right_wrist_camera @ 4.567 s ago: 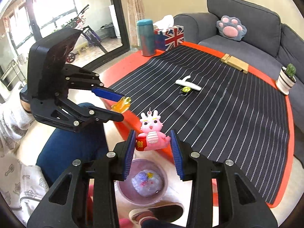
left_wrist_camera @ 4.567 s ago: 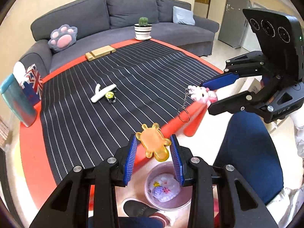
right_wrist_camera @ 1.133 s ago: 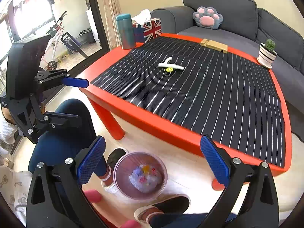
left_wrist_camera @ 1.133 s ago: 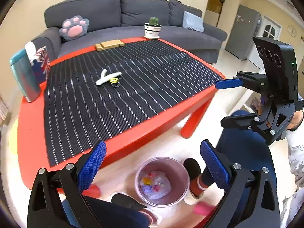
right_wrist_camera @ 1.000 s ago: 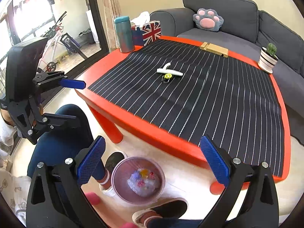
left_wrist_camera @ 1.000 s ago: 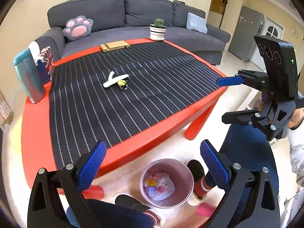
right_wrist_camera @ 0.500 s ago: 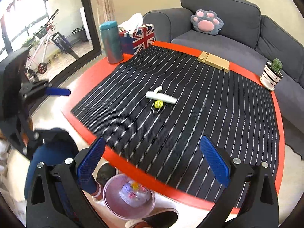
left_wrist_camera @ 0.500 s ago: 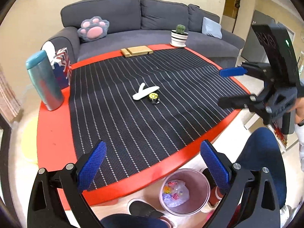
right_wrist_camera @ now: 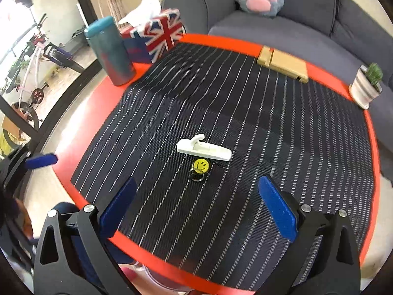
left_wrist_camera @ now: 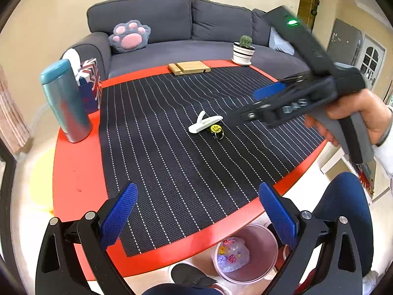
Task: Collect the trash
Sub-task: 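Reach the right gripper to the yellow smiley keychain and close on it, then grasp the white plastic piece with the left gripper while the right holds the smiley keychain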
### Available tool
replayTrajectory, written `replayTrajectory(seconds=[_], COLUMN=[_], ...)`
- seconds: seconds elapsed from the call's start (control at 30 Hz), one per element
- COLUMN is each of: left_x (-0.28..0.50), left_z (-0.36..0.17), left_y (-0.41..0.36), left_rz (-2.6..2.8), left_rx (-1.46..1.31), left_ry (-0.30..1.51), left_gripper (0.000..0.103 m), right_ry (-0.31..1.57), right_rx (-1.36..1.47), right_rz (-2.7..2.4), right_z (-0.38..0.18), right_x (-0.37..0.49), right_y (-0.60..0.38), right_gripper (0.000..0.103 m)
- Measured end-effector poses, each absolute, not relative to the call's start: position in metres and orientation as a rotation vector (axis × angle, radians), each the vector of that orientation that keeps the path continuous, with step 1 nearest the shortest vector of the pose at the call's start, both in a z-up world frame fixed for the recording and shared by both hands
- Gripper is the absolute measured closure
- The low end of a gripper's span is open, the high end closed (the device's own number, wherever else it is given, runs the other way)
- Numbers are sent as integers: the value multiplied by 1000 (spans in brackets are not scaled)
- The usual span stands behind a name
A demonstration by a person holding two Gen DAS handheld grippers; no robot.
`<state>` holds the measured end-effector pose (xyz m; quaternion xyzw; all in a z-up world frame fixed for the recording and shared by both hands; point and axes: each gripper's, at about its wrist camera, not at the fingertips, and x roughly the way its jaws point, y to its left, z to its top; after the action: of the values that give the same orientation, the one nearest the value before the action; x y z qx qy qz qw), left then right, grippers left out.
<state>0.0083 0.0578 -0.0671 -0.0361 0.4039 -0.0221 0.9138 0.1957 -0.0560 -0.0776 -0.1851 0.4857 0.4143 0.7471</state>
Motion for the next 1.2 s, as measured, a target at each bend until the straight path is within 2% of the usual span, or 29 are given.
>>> replayTrajectory(seconds=[0.27, 0.37, 0.5, 0.57, 0.77, 0.9, 1.07, 1.2], left_x=[7, 4, 1, 0, -2, -2, 0, 3], left_z=[-72, -74, -76, -77, -81, -83, -82, -80], left_y=[64, 68, 70, 71, 76, 76, 73, 70], left_rz=[-38, -35, -36, -36, -35, -38, -44, -46], left_rx=[-82, -96, -107, -113, -127, -129, -126, -115], left_ry=[830, 827, 825, 825, 830, 833, 831, 830], left_gripper=[8, 8, 8, 8, 8, 8, 8, 8], right_ry=[1162, 1191, 1211, 1219, 1222, 1209, 1192, 1183], right_rx=[-388, -392, -413, -421, -451, -476, -506, -512], right_rz=[855, 841, 826, 815, 780, 746, 732, 741], right_z=[-106, -114, -122, -126, -134, -136, -136, -135], right_x=[214, 219, 222, 222, 222, 223, 220, 218], right_y=[-30, -23, -17, -14, -7, -5, -7, -9], right_gripper=[5, 21, 29, 39, 54, 71, 78, 79])
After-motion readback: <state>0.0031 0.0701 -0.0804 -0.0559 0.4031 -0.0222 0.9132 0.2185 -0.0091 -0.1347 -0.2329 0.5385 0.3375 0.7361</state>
